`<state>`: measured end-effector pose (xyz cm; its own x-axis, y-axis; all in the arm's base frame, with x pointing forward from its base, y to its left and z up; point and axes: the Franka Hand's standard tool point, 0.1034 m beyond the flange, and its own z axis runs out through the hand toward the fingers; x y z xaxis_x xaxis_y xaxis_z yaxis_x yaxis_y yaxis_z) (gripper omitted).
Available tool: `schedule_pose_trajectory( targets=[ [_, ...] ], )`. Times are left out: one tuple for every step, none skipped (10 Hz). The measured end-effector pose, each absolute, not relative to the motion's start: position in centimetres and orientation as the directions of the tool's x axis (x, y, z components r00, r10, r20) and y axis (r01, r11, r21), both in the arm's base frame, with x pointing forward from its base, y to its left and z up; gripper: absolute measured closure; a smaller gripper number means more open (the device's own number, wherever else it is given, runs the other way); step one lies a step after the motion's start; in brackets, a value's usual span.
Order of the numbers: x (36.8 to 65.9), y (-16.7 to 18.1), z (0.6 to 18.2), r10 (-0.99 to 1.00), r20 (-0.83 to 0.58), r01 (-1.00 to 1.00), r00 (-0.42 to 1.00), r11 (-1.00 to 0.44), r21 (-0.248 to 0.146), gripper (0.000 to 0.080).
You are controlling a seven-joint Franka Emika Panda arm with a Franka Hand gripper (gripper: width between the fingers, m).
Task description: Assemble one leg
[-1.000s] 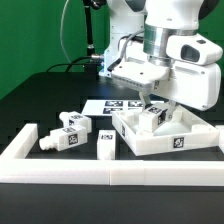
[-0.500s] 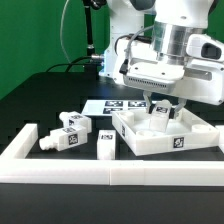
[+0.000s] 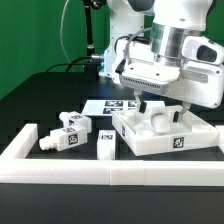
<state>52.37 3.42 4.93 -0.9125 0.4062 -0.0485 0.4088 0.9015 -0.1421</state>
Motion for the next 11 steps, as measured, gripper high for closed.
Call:
schedule_pose_trajectory(
  targets=[
    [52.6, 3.5, 5.3, 0.413, -0.055, 0.417, -0.909, 0.898, -0.141, 0.0156],
    [53.0, 3.4, 6.2, 0.42, -0.07, 0.426, -0.905, 0.894, -0.136, 0.0156],
    [53.4, 3.2, 6.8, 0.434, -0.082, 0.441, -0.897, 0.888, -0.133, 0.0151],
    [53.2, 3.2, 6.5, 0.44, -0.077, 0.446, -0.895, 0.885, -0.135, 0.0151],
    [53.1, 3.2, 6.4, 0.478, -0.081, 0.485, -0.874, 0.864, -0.133, 0.015],
    [53.1, 3.2, 6.4, 0.544, -0.09, 0.551, -0.834, 0.825, -0.126, 0.015],
    [53.0, 3.1, 6.2, 0.672, -0.108, 0.68, -0.733, 0.726, -0.098, 0.015],
    [52.3, 2.5, 5.7, 0.826, -0.124, 0.835, -0.549, 0.548, -0.049, 0.015],
    [52.0, 2.4, 5.5, 0.898, -0.128, 0.907, -0.421, 0.421, -0.028, 0.015],
    [52.1, 2.7, 5.5, 0.934, -0.132, 0.942, -0.333, 0.334, -0.018, 0.015],
    [52.1, 2.8, 5.5, 0.946, -0.132, 0.955, -0.297, 0.298, -0.014, 0.015]
  ],
)
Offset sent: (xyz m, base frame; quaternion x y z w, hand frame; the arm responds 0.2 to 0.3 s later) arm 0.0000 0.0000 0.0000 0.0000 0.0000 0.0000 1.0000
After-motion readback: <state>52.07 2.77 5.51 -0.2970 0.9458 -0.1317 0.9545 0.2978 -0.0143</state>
